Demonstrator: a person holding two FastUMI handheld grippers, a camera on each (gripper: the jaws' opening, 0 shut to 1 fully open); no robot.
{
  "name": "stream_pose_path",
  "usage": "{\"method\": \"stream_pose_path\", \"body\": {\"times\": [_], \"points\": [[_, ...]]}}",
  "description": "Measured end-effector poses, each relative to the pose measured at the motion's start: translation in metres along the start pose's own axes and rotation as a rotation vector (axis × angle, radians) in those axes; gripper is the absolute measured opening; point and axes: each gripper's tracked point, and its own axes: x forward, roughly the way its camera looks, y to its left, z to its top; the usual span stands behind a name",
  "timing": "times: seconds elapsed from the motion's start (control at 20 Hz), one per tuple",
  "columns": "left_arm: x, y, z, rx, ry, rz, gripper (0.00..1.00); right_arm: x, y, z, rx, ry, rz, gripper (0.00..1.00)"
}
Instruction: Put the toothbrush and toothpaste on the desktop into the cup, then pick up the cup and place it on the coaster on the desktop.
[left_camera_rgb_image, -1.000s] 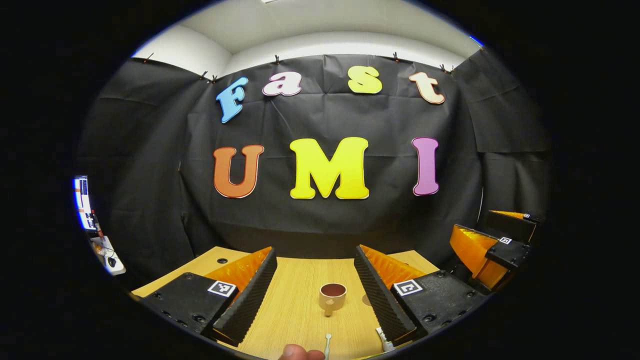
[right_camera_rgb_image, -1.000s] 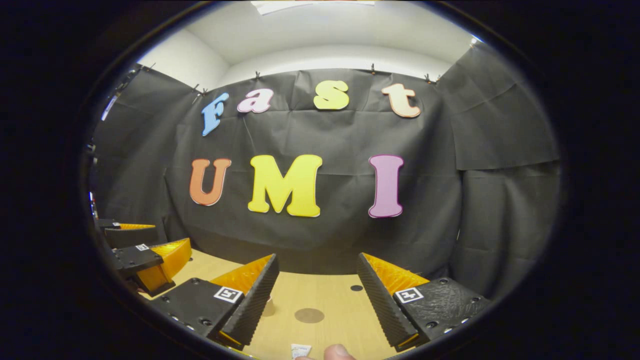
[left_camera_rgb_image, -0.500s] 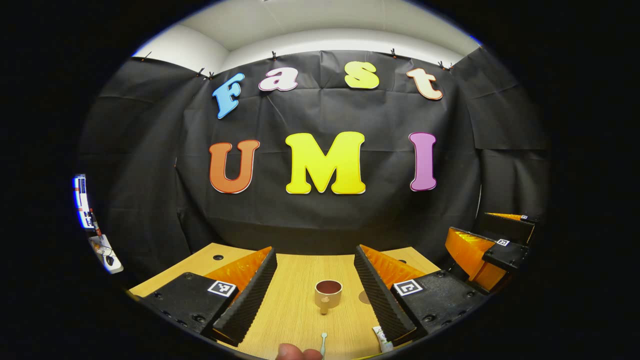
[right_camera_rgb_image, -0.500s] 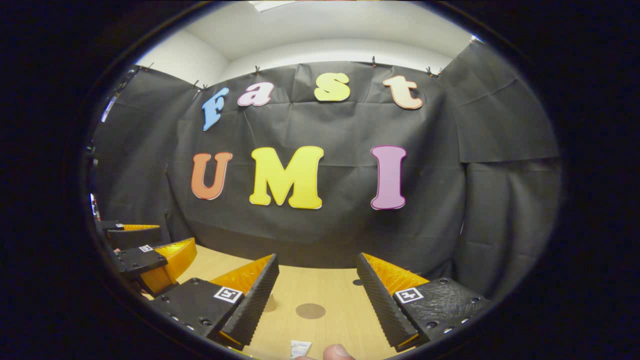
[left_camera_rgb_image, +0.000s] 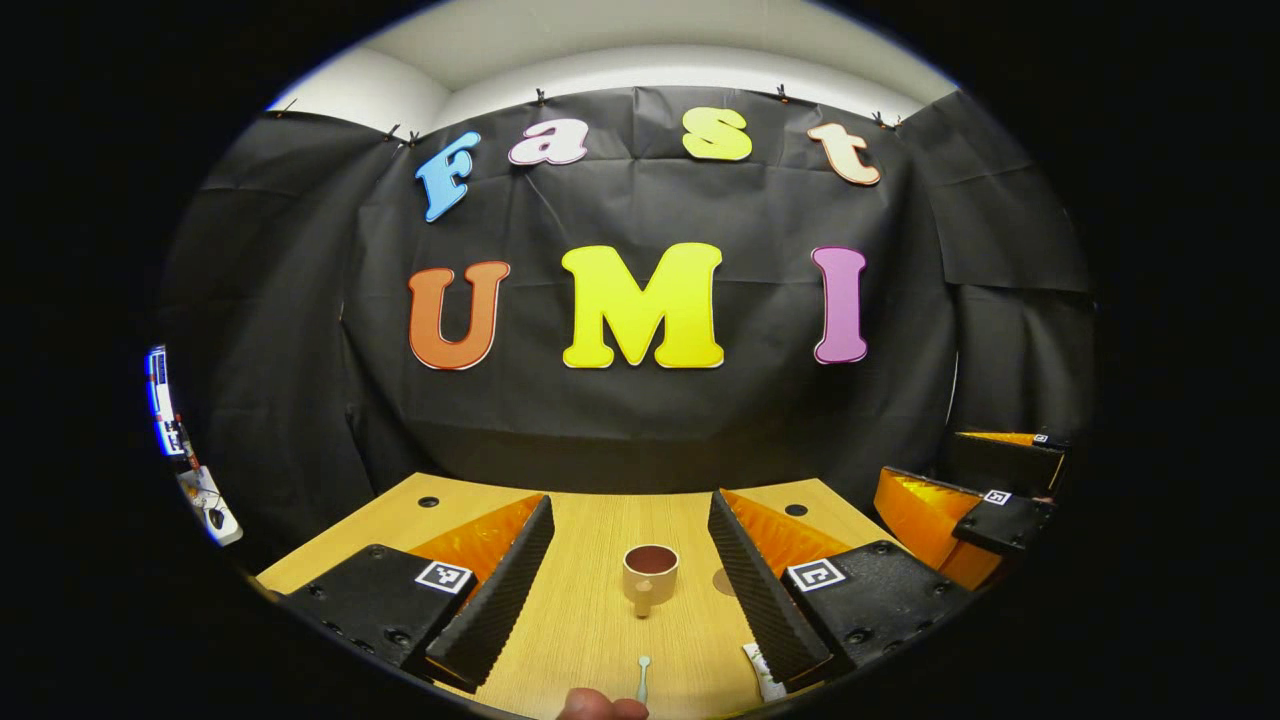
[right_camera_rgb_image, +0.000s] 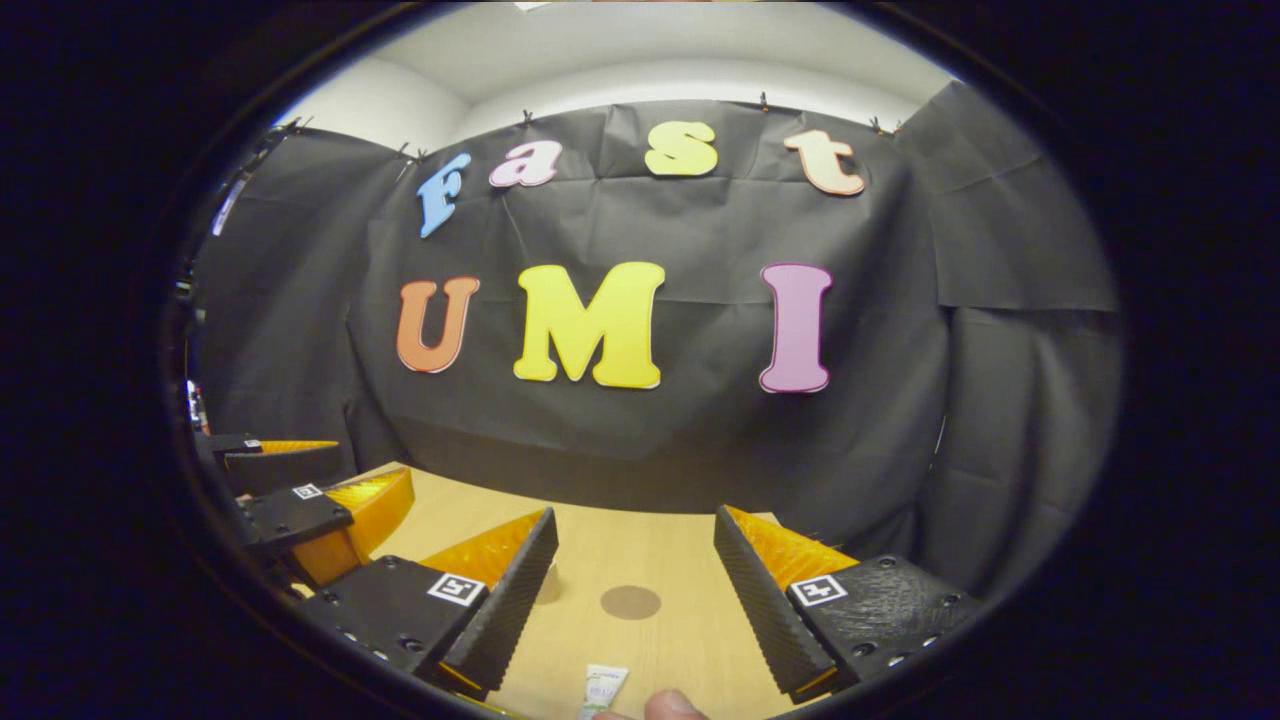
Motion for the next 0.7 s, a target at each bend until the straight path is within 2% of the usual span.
{"method": "stream_pose_path", "body": {"times": [0.2,0.65,0.7], "points": [[-0.002,-0.001,-0.022,0.000,0.061,-0.015,0.98,0.001,-0.001,-0.017,0.011,0.053,-0.001,0.95],[-0.022,-0.009,-0.116,0.007,0.297,-0.067,0.99,-0.011,0.002,-0.111,0.000,0.298,0.009,0.95],[-0.027,-0.010,-0.126,0.000,0.328,-0.072,0.99,-0.013,0.002,-0.118,-0.001,0.317,0.009,0.97]]}}
